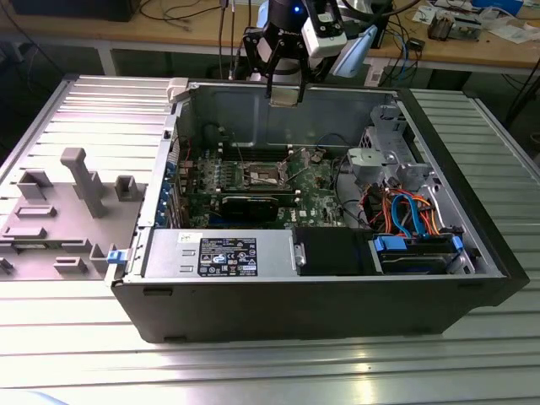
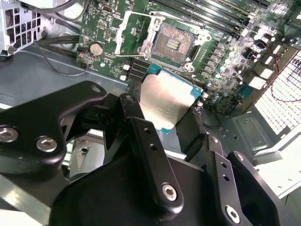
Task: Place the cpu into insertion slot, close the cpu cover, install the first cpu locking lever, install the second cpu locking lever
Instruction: 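Place the cpu into insertion slot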
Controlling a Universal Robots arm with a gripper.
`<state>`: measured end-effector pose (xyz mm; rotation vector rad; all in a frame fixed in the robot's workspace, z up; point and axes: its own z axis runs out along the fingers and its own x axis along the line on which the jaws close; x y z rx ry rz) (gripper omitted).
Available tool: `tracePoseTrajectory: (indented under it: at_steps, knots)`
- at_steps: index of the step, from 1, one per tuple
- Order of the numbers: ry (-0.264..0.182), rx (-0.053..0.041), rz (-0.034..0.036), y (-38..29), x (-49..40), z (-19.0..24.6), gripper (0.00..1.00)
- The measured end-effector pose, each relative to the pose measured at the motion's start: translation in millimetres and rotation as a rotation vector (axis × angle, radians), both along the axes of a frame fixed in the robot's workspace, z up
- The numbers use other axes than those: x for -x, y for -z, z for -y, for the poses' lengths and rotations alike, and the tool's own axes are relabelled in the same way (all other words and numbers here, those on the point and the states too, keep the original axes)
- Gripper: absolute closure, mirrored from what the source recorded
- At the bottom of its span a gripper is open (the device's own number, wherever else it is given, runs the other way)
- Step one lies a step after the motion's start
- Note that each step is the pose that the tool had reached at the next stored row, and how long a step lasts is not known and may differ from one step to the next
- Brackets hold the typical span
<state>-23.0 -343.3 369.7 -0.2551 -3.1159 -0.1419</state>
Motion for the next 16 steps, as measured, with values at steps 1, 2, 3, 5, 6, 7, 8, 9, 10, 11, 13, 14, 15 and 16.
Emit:
tracePoseTrajectory:
  at_steps: [1, 2, 3, 5, 6, 7, 8, 9, 10, 11, 13, 14, 15, 16]
  knots:
    - [0.0, 0.0, 0.0, 0.0, 0.0, 0.0, 0.46]
    - [0.0, 0.0, 0.0, 0.0, 0.0, 0.0, 0.46]
    - [0.0, 0.0, 0.0, 0.0, 0.0, 0.0, 0.46]
    - [0.0, 0.0, 0.0, 0.0, 0.0, 0.0, 0.46]
    - [0.0, 0.0, 0.0, 0.0, 0.0, 0.0, 0.46]
    - [0.0, 0.0, 0.0, 0.0, 0.0, 0.0, 0.46]
    - [0.001, 0.0, 0.0, 0.0, 0.0, 0.0, 0.46]
    - [0.002, 0.0, 0.0, 0.0, 0.0, 0.0, 0.46]
    - [0.004, 0.0, 0.0, 0.0, 0.0, 0.0, 0.46]
    - [0.006, -0.0001, 0.0001, 0.0, 0.0, 0.0, 0.46]
    - [0.012, 0.0, 0.0, 0.0, 0.0, 0.0, 0.46]
    - [0.016, 0.0, 0.0, 0.0, 0.0, 0.0, 0.46]
    - [0.024, 0.0, 0.0, 0.0, 0.0, 0.0, 0.46]
    - [0.029, 0.0, 0.0, 0.0, 0.0, 0.0, 0.46]
